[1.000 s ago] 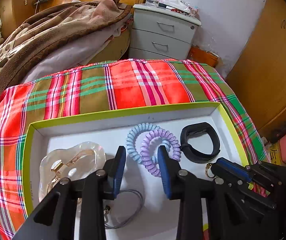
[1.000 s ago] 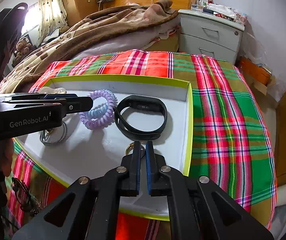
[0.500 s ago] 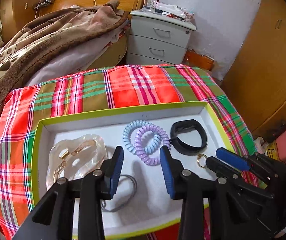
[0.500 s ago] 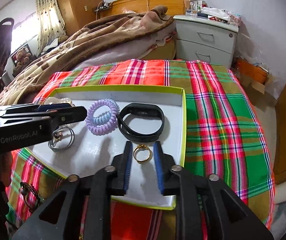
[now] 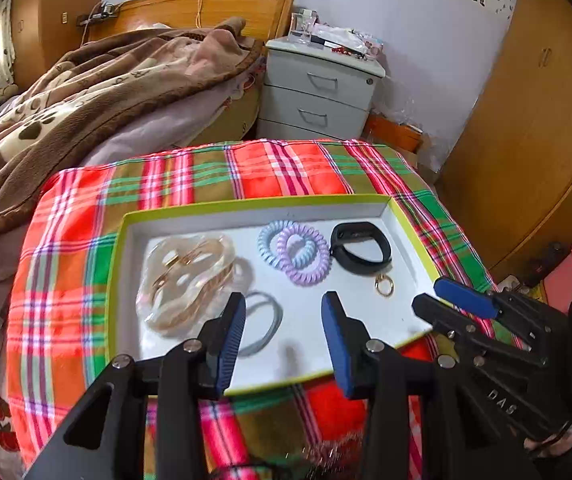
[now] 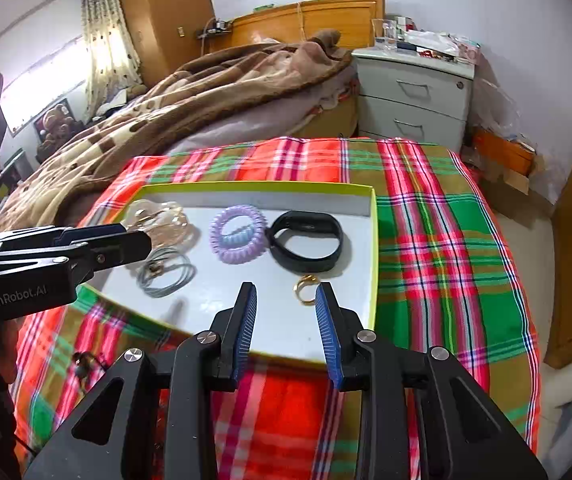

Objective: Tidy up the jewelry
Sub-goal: 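Withdraw both tools from the box back toward the remaining jewelry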

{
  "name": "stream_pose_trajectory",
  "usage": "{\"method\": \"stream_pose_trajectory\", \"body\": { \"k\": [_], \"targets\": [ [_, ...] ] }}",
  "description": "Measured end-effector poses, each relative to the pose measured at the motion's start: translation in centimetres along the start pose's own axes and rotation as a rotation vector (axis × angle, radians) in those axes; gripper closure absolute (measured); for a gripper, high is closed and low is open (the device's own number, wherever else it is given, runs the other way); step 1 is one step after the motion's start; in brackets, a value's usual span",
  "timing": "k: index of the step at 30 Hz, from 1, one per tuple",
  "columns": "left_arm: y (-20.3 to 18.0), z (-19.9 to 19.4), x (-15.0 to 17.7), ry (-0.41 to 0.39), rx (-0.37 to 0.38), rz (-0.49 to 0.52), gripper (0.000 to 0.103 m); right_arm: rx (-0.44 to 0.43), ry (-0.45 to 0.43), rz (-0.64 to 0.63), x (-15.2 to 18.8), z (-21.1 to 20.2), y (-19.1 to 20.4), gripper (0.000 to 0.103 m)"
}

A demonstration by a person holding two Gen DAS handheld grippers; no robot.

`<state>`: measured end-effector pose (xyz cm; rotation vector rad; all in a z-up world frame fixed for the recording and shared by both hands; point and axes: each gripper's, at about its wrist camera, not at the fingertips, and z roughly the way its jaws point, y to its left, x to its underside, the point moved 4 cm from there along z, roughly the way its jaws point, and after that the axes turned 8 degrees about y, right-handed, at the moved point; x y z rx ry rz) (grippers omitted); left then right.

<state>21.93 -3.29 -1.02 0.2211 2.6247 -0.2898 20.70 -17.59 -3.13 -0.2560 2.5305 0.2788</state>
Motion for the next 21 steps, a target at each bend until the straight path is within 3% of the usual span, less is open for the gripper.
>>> {"method": "stream_pose_trajectory", "body": {
  "k": [8, 21],
  "targets": [
    [1.8, -2.9, 3.5, -0.033, -0.009, -0.053, 0.061, -0.096, -0.006, 0.011, 2.7, -1.7, 1.1, 0.071],
    [6.3, -4.0, 9.9, -0.016, -0.026, -0.182, 0.061, -0.267, 0.083, -0.117, 7.7, -1.9, 7.0, 0.071]
  ]
}}
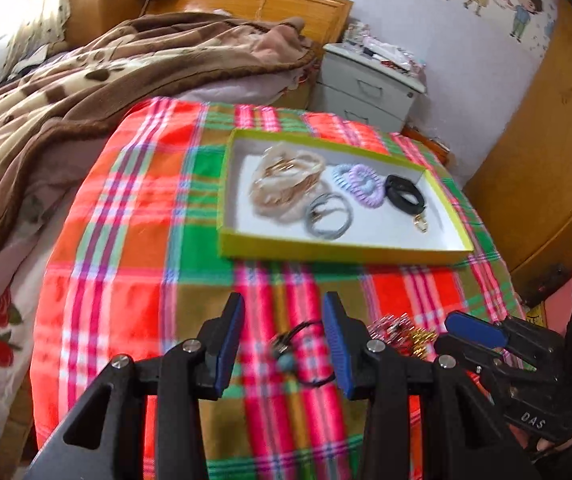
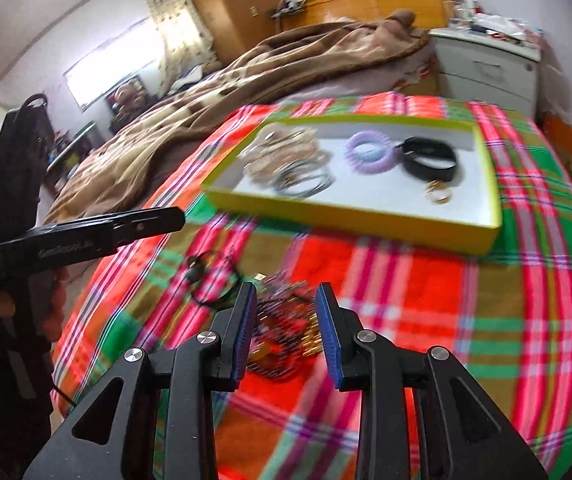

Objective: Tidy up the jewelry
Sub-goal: 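Withdraw both tools from the box back toward the remaining jewelry, then lower left tool to black beaded hair tie while right grasps dark beaded bracelet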

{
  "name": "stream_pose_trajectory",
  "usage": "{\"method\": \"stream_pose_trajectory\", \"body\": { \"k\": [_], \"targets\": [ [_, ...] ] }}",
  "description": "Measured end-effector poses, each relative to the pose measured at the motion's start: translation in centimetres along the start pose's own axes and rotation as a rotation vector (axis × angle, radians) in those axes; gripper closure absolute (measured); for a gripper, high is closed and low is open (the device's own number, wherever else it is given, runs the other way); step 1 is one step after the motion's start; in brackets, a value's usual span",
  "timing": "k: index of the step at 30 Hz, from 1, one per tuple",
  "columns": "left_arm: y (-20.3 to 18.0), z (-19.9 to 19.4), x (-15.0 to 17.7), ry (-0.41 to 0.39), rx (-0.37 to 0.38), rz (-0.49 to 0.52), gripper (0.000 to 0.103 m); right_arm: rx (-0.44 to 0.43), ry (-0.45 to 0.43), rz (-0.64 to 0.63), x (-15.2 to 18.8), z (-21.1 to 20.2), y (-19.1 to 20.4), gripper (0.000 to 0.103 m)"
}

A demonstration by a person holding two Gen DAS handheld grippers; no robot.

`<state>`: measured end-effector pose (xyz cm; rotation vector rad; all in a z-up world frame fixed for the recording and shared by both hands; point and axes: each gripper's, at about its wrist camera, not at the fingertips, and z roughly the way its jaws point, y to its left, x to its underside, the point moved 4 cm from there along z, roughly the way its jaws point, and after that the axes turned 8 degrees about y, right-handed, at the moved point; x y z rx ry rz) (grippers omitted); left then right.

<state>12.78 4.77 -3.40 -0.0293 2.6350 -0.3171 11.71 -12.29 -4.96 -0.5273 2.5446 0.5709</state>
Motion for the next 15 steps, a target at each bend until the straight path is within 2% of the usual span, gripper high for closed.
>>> {"method": "stream_pose_trajectory", "body": {
  "k": [7, 15],
  "targets": [
    [1.4, -0.5, 1.2, -0.004, 0.002, -0.026, 0.061, -0.009, 0.074, -0.076, 1.4, 2.3, 3.1, 0.071],
    [2.0, -0.1, 1.9, 0.013, 0.018, -0.033, 0.061, 0.103, 0.12, -0.098, 1.3, 4.1, 3.6, 0.071]
  ]
}}
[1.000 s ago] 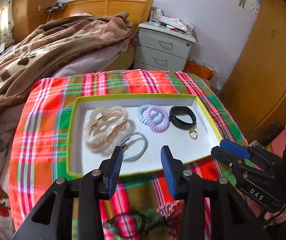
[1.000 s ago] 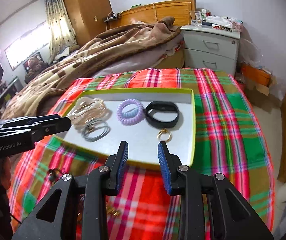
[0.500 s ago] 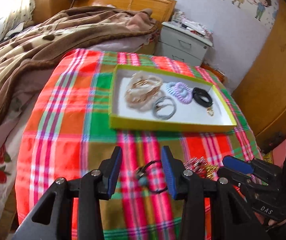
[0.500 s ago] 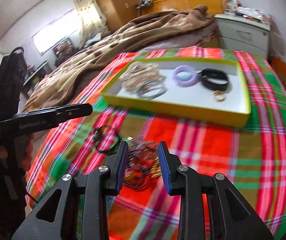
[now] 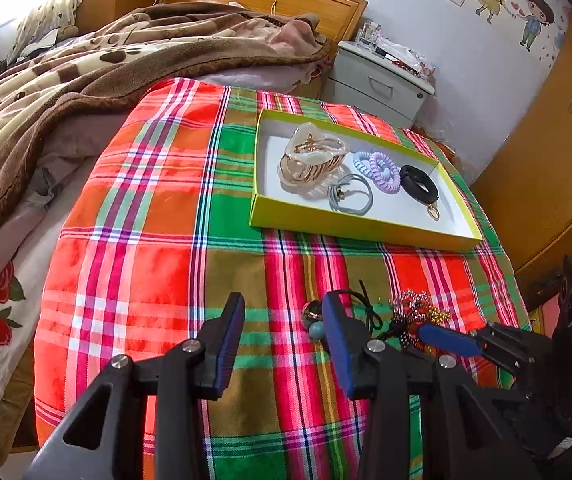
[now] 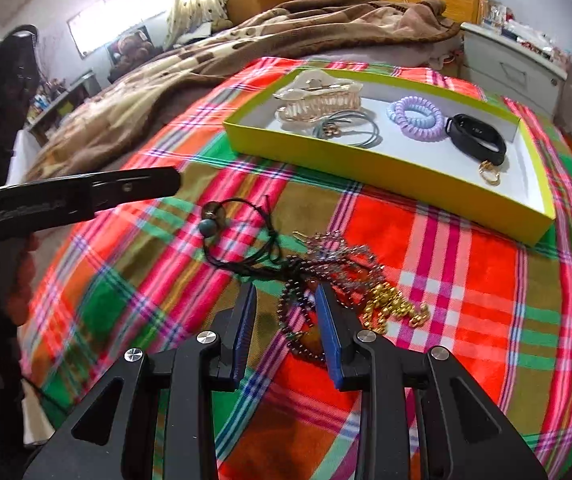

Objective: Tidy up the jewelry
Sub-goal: 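Lower left tool to black beaded hair tie while right grasps dark beaded bracelet, then close left tool on the black hair tie with teal beads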

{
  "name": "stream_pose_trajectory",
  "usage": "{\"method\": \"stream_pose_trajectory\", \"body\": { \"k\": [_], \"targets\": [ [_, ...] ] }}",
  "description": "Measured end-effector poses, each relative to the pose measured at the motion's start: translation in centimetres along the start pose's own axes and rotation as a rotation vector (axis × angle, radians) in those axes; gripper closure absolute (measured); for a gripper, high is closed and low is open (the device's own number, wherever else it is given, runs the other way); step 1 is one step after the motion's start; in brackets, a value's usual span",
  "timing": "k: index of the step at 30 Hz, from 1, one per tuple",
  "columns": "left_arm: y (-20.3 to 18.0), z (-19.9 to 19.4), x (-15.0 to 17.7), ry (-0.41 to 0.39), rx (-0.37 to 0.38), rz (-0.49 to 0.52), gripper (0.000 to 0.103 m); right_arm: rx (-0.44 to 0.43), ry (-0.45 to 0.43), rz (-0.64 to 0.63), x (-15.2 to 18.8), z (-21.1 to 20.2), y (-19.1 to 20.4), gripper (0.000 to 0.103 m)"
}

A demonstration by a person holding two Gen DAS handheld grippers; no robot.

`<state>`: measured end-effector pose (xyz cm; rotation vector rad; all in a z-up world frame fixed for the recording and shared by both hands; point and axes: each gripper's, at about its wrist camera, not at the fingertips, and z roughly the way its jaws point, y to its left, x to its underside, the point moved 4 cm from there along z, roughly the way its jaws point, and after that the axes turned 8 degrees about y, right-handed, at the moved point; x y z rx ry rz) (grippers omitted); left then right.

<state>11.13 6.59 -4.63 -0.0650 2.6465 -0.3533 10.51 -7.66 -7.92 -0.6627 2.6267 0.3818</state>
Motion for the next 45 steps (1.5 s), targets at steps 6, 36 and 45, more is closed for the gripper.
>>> {"method": "stream_pose_trajectory", "body": {
  "k": [6, 36, 45],
  "targets": [
    [0.3, 0.2, 0.2, 0.006, 0.008, -0.007, 0.061, 0.081, 0.015, -0.05, -0.7, 0.8, 0.6, 0.071],
    [1.0, 0.3, 0.6, 0.027, 0.022, -0.022, 0.061, 0.074, -0.078, -0.004, 0.0, -2.0, -0.2, 0.097],
    [-1.0, 0.9, 1.0, 0.062, 0.032, 0.024, 0.061, 0.046, -0.175, 0.032, -0.4, -5.3, -1.2, 0.097]
  ]
}}
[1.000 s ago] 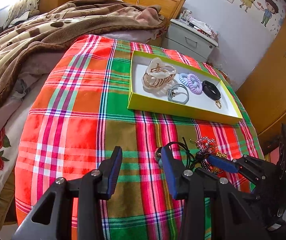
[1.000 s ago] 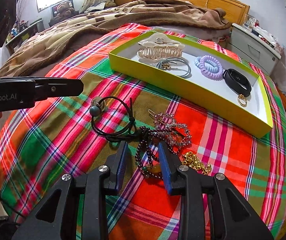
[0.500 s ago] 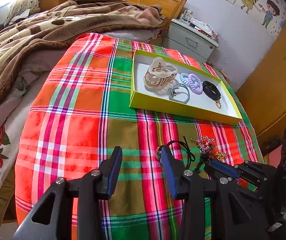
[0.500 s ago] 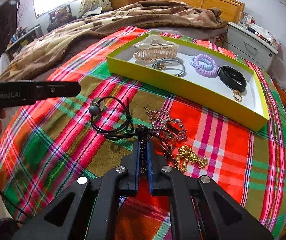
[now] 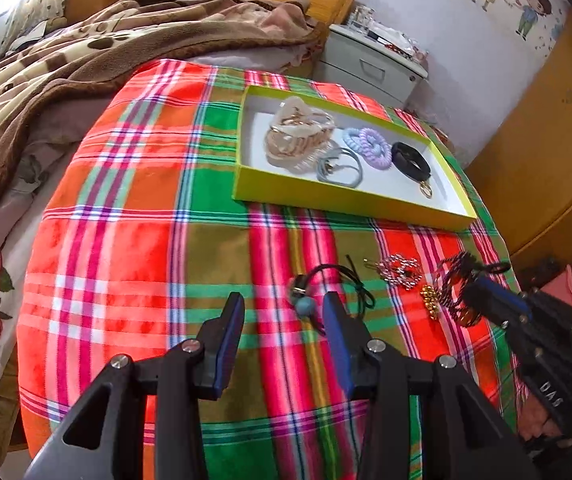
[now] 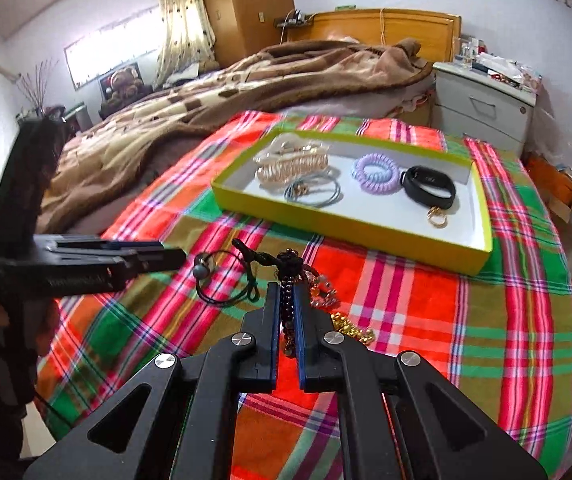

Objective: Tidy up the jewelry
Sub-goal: 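Close left tool on the black hair tie with teal beads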

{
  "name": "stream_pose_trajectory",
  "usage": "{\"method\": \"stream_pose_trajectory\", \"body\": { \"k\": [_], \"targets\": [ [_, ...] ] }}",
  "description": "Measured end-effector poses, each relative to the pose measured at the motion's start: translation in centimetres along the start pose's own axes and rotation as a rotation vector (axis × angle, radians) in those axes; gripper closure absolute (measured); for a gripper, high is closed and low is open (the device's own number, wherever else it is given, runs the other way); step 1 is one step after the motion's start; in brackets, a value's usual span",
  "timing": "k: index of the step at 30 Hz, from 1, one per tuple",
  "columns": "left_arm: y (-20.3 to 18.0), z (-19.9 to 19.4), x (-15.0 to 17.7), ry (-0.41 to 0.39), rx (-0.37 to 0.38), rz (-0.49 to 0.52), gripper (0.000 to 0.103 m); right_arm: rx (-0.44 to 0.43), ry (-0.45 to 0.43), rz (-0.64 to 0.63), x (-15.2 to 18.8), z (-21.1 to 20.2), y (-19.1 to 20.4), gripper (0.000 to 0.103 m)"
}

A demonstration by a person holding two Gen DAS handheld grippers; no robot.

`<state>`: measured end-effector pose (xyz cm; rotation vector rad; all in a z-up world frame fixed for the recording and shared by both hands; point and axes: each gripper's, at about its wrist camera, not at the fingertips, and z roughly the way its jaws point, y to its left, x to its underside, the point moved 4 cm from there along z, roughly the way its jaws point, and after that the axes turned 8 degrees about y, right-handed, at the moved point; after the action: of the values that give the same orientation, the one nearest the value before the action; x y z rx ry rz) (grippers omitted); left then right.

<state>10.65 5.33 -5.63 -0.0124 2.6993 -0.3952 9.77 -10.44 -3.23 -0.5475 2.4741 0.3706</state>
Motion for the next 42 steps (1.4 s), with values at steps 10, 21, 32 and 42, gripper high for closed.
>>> {"method": "stream_pose_trajectory", "body": {
  "k": [10, 21, 32, 42],
  "targets": [
    [-1.2, 2.1, 0.0, 0.047, -0.045, 0.021, 0.061, 0.006, -0.093, 0.029, -0.7, -3.1, -1.4, 0.097],
    [-2.6, 3.2, -0.4, 0.026, -0.188, 0.082, 0.061, 0.02, -0.15, 0.066, -0.6, -5.1, -3.0, 0.097],
    [-3.1, 3.4, -0.3, 0.011, -0.246, 0.109, 0.082, 0.022, -0.16, 0.087, -0.2, -5.3, -3.6, 0.097],
    [-3.2, 2.9, -0.1, 0.003, -0.234, 0.108, 0.088, 0.023, -0.156, 0.095, -0.1, -5.3, -3.7, 0.097]
  ]
}}
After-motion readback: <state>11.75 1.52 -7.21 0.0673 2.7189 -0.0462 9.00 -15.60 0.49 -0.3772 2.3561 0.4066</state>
